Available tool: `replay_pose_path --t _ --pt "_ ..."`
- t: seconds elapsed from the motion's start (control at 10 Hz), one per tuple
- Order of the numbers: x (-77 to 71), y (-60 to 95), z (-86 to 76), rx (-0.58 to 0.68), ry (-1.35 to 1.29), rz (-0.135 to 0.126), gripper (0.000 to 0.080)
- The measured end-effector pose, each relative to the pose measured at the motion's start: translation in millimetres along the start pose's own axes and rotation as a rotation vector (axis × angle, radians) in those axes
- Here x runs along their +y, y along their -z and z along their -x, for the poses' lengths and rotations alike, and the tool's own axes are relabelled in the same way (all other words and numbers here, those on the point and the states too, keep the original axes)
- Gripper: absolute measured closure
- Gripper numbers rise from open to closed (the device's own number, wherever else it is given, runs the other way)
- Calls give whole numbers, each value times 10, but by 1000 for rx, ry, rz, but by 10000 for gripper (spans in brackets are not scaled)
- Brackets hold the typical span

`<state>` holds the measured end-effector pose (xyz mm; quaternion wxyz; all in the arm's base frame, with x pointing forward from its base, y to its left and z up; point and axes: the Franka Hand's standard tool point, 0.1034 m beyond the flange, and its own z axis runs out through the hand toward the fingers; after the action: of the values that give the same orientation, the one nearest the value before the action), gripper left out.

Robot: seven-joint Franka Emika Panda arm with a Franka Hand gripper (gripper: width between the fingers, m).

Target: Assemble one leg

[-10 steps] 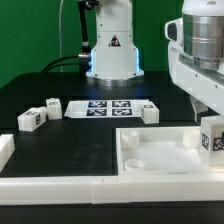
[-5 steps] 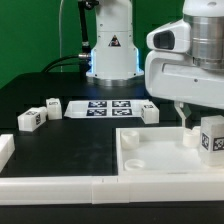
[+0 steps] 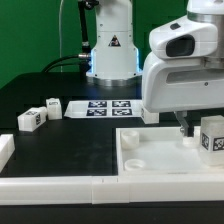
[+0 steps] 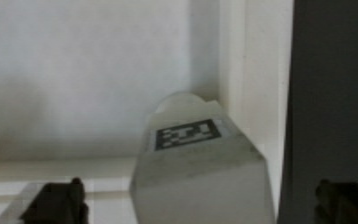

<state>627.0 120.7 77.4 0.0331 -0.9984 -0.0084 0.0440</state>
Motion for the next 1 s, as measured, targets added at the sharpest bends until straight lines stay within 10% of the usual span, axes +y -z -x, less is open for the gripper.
replay_pose_path --t 0.4,1.0 --pt "4 -1 0 0 -53 -1 508" --pt "-11 -3 -5 5 -707 -5 508"
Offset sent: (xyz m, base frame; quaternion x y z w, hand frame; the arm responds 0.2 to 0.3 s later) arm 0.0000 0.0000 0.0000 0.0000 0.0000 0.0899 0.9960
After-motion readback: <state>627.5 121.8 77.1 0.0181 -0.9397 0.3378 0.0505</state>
